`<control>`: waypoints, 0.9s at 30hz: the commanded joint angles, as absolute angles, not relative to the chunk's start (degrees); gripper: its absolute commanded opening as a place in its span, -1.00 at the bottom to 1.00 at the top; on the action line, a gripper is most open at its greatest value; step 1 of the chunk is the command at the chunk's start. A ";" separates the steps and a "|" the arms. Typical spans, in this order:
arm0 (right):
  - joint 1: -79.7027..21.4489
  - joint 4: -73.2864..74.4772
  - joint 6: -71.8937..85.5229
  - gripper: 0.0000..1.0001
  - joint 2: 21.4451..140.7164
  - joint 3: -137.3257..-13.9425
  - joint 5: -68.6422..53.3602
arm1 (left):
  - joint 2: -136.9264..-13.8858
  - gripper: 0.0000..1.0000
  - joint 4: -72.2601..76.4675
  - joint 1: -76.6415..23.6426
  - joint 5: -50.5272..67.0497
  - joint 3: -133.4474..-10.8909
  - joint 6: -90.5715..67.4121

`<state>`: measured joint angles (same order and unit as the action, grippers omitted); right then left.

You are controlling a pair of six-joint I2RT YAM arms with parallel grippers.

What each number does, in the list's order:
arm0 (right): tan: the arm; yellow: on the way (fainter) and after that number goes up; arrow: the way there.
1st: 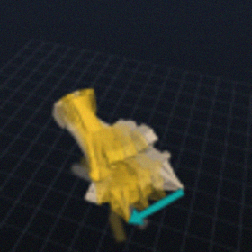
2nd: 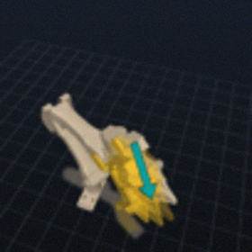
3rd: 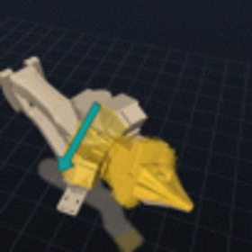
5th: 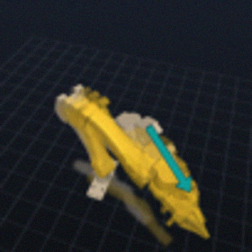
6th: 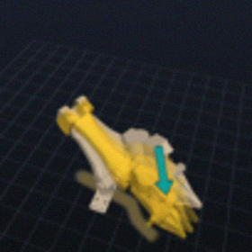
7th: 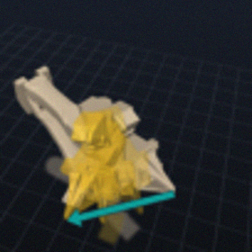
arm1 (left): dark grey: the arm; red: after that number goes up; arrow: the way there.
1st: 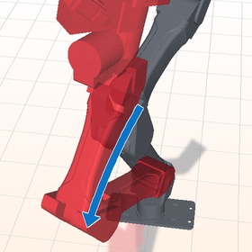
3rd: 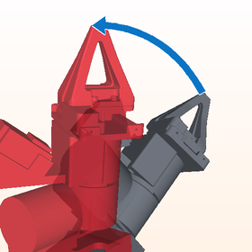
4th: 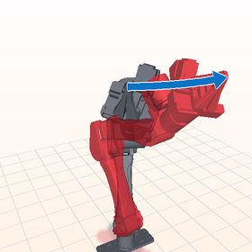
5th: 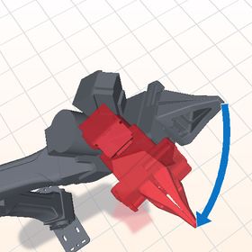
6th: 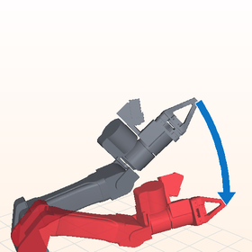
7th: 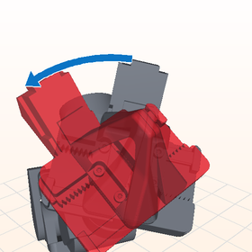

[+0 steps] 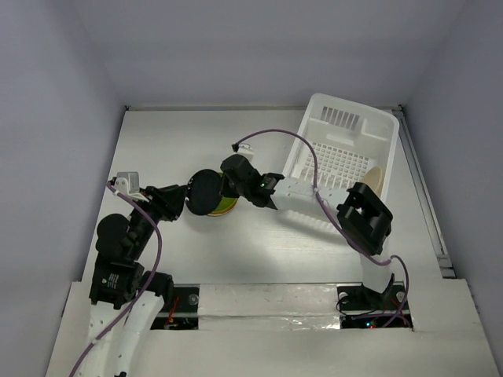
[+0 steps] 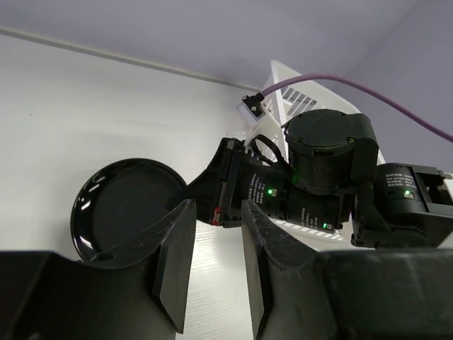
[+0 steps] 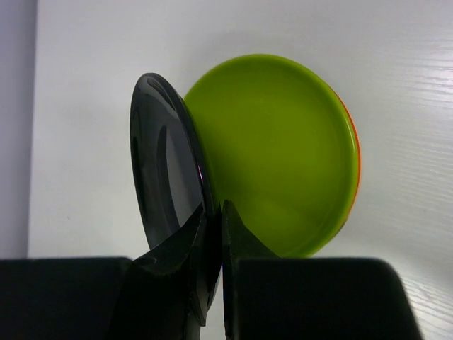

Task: Unload the plates from the dish rack

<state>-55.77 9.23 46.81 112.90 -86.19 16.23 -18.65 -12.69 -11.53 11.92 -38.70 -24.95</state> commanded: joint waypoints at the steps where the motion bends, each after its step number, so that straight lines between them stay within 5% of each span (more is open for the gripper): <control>1: -54.76 -1.48 53.26 -0.90 110.48 -84.47 16.09 | -18.11 -0.41 -10.37 -11.78 12.13 -38.76 -25.05; 9: -53.53 -0.45 56.25 -0.82 110.21 -81.39 18.19 | -18.19 -0.41 -10.37 -11.78 12.13 -38.76 -25.14; 11: -53.53 1.91 56.69 -0.61 110.04 -80.86 19.86 | -18.11 -0.41 -10.28 -11.78 12.22 -38.76 -25.14; 12: -53.53 2.11 56.78 -0.27 109.78 -80.60 20.39 | -18.11 -0.41 -10.28 -11.78 12.30 -38.76 -25.05; 15: -53.53 2.89 54.68 0.26 109.60 -80.50 19.86 | -18.11 -0.41 -10.28 -11.78 12.22 -38.76 -25.14; 19: -53.53 6.41 50.46 0.50 106.45 -81.83 22.13 | -18.11 -0.41 -10.20 -11.78 12.30 -38.67 -25.05; 23: -53.53 11.76 49.22 0.46 99.09 -78.51 29.08 | -18.11 -0.40 -10.11 -11.78 12.66 -38.67 -25.14; 26: -50.99 14.32 49.13 -0.15 89.52 -73.93 34.60 | -17.58 -0.40 -9.93 -11.78 12.92 -38.67 -25.14; 27: -49.85 16.41 49.13 -0.64 86.86 -70.35 35.15 | -17.49 -0.40 -10.02 -11.78 13.01 -38.67 -25.05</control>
<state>-52.56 12.14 49.58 96.71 -74.59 26.50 -18.37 -12.71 -11.53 12.01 -38.70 -24.97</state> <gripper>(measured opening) 0.332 0.295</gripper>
